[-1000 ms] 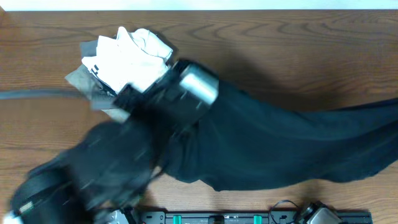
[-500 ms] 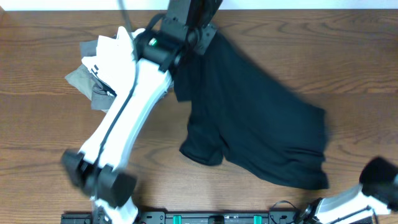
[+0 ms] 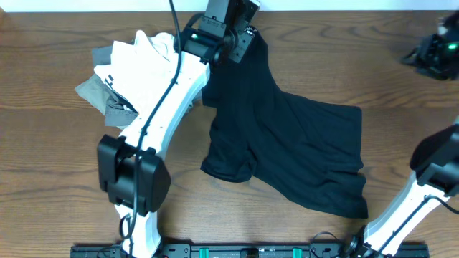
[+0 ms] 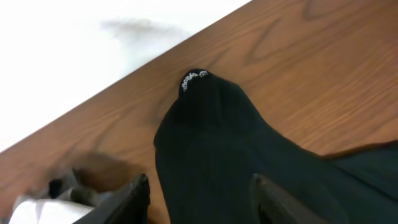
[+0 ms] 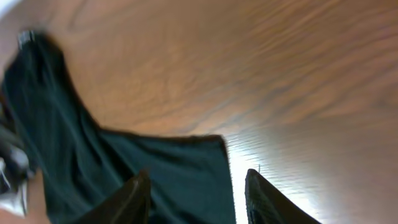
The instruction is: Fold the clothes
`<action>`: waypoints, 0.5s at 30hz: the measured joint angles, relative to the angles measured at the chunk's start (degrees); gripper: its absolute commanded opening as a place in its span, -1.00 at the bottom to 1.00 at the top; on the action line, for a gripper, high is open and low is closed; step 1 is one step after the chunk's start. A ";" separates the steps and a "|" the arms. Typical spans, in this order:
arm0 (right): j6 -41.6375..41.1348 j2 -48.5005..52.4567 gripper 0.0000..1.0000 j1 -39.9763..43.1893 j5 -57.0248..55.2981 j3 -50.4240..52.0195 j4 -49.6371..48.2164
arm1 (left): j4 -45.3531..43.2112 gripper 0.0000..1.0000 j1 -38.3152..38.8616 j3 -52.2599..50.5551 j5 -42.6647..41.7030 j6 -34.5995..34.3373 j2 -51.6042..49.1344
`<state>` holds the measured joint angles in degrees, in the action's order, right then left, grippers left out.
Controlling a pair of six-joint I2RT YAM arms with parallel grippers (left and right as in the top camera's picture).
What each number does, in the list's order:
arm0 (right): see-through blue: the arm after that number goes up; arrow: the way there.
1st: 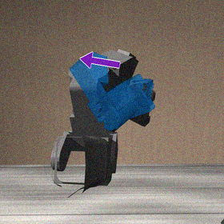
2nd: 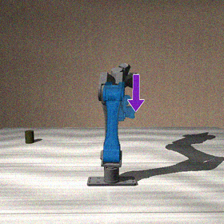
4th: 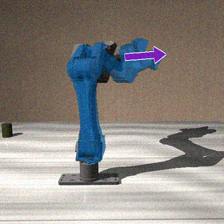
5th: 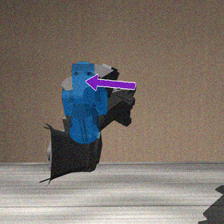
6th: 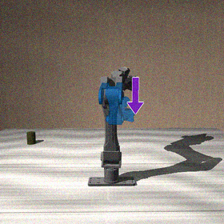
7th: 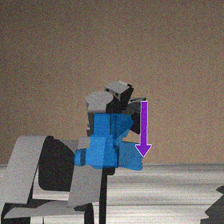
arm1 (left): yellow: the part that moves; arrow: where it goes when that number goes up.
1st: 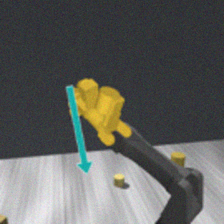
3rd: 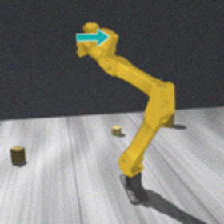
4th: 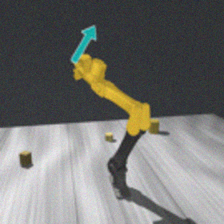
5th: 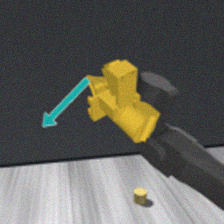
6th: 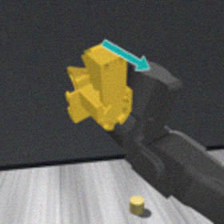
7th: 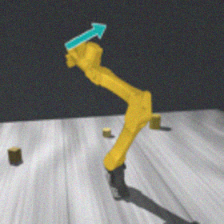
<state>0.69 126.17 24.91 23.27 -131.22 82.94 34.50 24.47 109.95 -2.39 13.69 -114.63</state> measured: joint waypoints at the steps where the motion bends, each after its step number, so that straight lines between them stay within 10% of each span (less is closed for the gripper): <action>1: 0.59 0.15 0.01 -0.98 0.09 1.53 -0.79 | 1.11 0.38 0.00 0.00 0.00 -0.24 0.85; 15: 3.19 6.99 -0.02 -9.03 -8.72 26.23 -17.66 | 13.97 0.68 0.00 0.02 0.00 -3.56 20.24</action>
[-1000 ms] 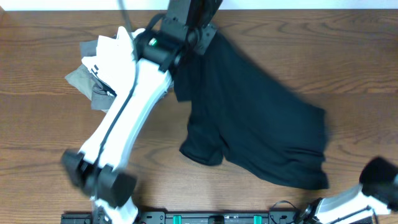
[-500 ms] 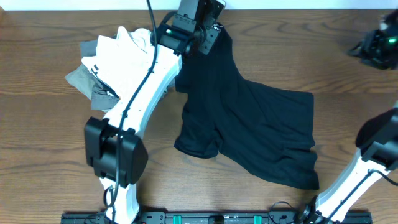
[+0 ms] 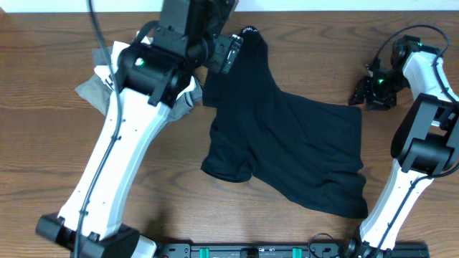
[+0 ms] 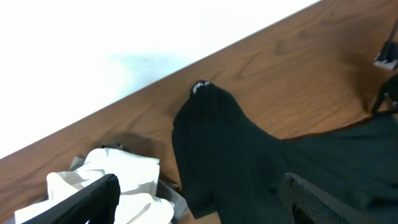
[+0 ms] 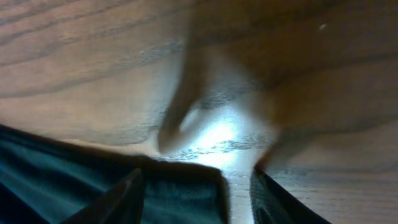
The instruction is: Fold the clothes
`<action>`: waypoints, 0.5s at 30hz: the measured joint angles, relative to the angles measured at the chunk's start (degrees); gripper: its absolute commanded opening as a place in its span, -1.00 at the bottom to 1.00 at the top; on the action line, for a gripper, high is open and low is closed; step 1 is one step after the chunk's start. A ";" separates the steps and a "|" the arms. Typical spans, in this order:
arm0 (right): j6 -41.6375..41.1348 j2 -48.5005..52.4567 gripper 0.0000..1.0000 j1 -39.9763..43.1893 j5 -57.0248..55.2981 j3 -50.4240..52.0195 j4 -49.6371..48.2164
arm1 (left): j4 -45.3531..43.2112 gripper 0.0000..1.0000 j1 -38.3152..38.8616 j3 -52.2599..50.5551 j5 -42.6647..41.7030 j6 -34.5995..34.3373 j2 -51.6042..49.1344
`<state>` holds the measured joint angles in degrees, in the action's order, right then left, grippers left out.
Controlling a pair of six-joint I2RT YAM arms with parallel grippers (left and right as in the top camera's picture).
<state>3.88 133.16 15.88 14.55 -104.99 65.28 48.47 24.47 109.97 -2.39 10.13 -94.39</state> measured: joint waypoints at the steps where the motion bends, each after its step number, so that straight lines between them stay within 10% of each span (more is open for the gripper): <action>1: 0.04 -0.26 -0.08 0.02 -0.15 0.48 -1.01 | 0.31 0.68 0.00 0.00 -0.02 -0.09 0.59; 15: 4.42 -2.40 -0.88 -0.02 5.05 6.40 -0.68 | 1.70 0.68 0.00 0.00 0.00 -1.05 1.07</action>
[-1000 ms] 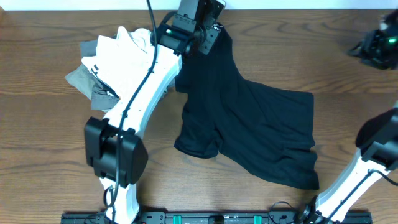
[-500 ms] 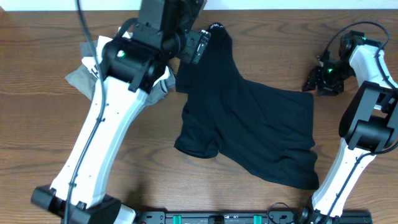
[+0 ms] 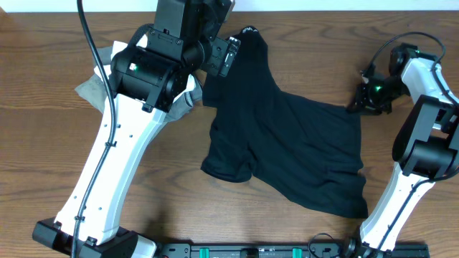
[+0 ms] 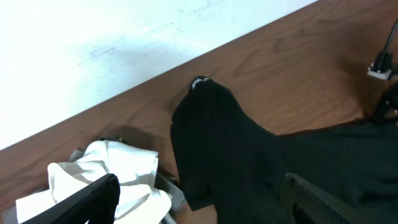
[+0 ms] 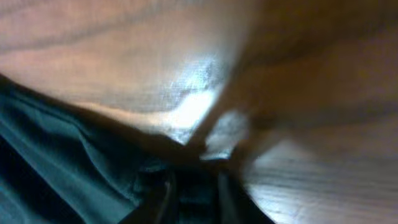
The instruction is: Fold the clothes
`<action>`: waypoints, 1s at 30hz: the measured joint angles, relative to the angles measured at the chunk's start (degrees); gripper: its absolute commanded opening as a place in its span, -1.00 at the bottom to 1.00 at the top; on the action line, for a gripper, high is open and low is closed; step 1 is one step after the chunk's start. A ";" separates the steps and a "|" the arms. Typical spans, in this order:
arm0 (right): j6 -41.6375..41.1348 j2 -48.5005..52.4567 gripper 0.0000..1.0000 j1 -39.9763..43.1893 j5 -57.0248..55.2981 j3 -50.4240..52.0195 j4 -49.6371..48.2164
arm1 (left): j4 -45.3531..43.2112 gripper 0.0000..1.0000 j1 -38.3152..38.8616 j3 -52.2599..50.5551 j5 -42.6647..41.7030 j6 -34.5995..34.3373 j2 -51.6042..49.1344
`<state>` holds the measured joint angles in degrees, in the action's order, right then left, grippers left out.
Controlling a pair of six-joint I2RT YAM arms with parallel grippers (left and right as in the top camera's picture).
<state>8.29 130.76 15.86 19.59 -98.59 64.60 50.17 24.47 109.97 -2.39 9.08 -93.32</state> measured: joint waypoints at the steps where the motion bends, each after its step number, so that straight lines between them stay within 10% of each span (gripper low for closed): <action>1: 0.11 0.02 -0.98 0.00 0.02 0.26 0.13 | 0.02 0.68 0.00 0.00 0.00 -0.07 0.00; 30: -14.23 0.98 -0.98 17.75 -2.43 -33.11 0.66 | 0.48 0.70 0.00 0.00 0.00 -0.11 0.00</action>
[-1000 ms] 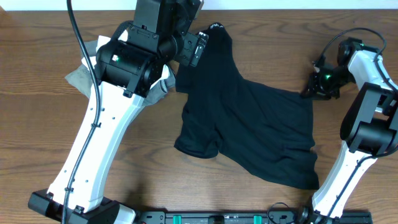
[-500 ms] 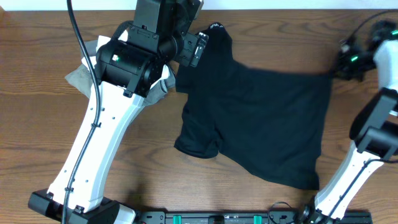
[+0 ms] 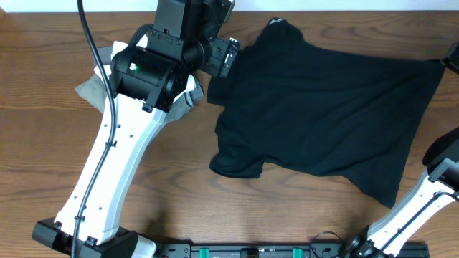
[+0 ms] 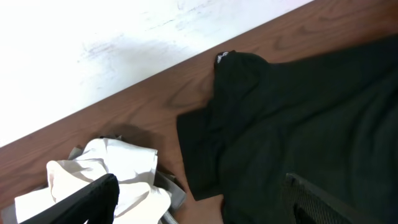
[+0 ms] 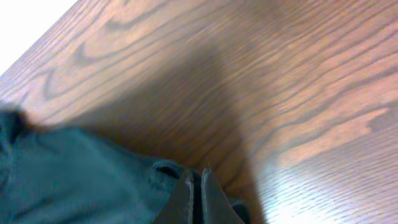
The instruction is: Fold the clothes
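Observation:
A black shirt (image 3: 330,107) lies spread over the middle and right of the table, its labelled end (image 4: 222,57) near the back edge. My right gripper (image 5: 196,186) is shut on the shirt's hem at the far right (image 3: 452,59), where it is mostly out of the overhead view. My left gripper (image 4: 200,190) hangs open above the shirt's left side (image 3: 224,56), holding nothing. The shirt (image 4: 298,130) fills the right of the left wrist view.
A pile of white and grey clothes (image 3: 100,79) sits at the back left, partly under my left arm, and shows in the left wrist view (image 4: 106,177). The table's back edge meets a white wall (image 4: 93,37). My right arm's base (image 3: 434,179) stands at the right.
My right gripper, then at the shirt's right corner near mid-table, is now at the far right back with that corner. The shirt is drawn out wide. My left arm has not moved.
My left gripper was low over the shirt's back end while the right one was off to the far right, open. Then the left arm stood higher and the right gripper sat open at the shirt's right corner. It shut there, and now holds the shirt stretched rightward.

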`<action>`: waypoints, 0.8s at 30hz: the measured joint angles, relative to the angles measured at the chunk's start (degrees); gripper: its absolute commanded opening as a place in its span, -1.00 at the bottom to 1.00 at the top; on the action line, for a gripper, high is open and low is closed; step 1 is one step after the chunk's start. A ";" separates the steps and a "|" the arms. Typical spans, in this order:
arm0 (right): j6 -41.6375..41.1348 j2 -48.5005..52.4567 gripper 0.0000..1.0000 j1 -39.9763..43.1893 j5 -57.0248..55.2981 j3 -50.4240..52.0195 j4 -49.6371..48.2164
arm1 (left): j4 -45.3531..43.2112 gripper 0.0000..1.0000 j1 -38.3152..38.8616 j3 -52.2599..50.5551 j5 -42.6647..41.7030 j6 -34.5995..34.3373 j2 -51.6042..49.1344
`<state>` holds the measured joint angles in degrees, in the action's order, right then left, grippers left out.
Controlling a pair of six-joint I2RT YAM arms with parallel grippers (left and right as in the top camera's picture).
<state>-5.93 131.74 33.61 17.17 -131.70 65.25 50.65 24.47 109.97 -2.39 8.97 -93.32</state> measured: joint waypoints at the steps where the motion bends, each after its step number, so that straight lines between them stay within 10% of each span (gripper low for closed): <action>1: -0.20 0.00 -0.99 0.07 -0.57 0.00 -0.17 | 0.11 0.71 0.00 0.00 0.00 0.00 0.00; 5: -1.53 0.00 -0.97 1.14 -1.73 0.00 -0.57 | 1.68 0.80 0.00 0.00 -0.02 0.00 0.00; 7: -2.67 0.00 -0.48 2.08 -1.88 0.00 -0.57 | 2.49 0.81 0.00 0.00 0.00 -0.09 0.00; 13: -4.24 0.00 0.04 6.10 -2.40 0.00 5.29 | 4.28 0.96 0.00 0.00 -0.02 -0.15 0.00; 24: -1.20 0.00 0.14 5.95 -0.48 -0.02 20.83 | 10.51 0.96 0.00 0.00 0.00 -0.17 0.00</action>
<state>-7.14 131.74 39.55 16.69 -131.72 86.08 61.17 24.47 109.97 -2.39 8.80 -93.32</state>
